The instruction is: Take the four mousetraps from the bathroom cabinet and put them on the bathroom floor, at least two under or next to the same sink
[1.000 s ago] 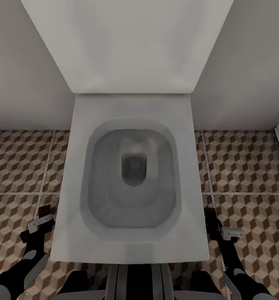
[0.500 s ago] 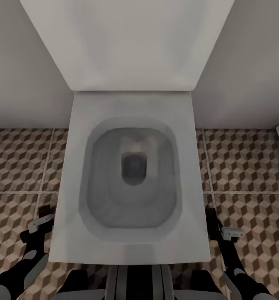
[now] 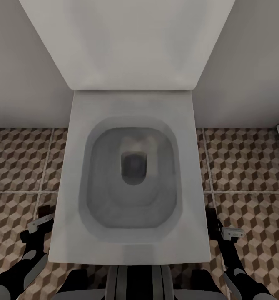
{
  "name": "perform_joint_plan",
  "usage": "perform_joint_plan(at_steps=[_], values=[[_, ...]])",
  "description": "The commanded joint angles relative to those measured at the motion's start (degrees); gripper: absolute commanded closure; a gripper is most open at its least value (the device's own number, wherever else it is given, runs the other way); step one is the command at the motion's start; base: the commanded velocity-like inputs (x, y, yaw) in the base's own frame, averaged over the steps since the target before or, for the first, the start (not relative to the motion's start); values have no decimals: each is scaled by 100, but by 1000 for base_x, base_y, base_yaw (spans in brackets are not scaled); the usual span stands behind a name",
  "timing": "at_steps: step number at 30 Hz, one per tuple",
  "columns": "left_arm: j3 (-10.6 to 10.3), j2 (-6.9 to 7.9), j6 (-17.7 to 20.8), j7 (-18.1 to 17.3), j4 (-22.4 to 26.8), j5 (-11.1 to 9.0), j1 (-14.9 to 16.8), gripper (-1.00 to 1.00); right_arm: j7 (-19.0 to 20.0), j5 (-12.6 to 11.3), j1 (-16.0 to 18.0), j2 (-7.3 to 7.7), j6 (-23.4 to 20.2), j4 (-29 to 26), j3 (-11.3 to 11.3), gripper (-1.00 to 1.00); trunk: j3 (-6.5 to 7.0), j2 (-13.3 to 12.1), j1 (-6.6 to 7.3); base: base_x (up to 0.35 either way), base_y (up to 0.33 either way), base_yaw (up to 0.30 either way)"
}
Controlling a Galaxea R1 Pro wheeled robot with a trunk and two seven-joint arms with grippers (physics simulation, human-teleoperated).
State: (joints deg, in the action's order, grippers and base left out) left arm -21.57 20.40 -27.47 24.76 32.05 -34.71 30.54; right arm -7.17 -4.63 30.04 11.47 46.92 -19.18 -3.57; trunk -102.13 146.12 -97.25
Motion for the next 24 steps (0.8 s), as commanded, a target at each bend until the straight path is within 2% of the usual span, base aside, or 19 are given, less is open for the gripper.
perform_joint_plan(at_steps=[1,15,24], values=[[-49,8,-21,50,3,-27,4,100,5,-65,2,4,19,2,-39,100,-3,1,1,0,0,0],[-49,7,-21,50,3,-27,4,100,-1,-65,2,21,33,2,-37,100,-3,1,1,0,0,0],[-49,26,-36,71,3,-27,4,100,-4,-85,-4,42,222,16,-30,100,-3,1,1,0,0,0]])
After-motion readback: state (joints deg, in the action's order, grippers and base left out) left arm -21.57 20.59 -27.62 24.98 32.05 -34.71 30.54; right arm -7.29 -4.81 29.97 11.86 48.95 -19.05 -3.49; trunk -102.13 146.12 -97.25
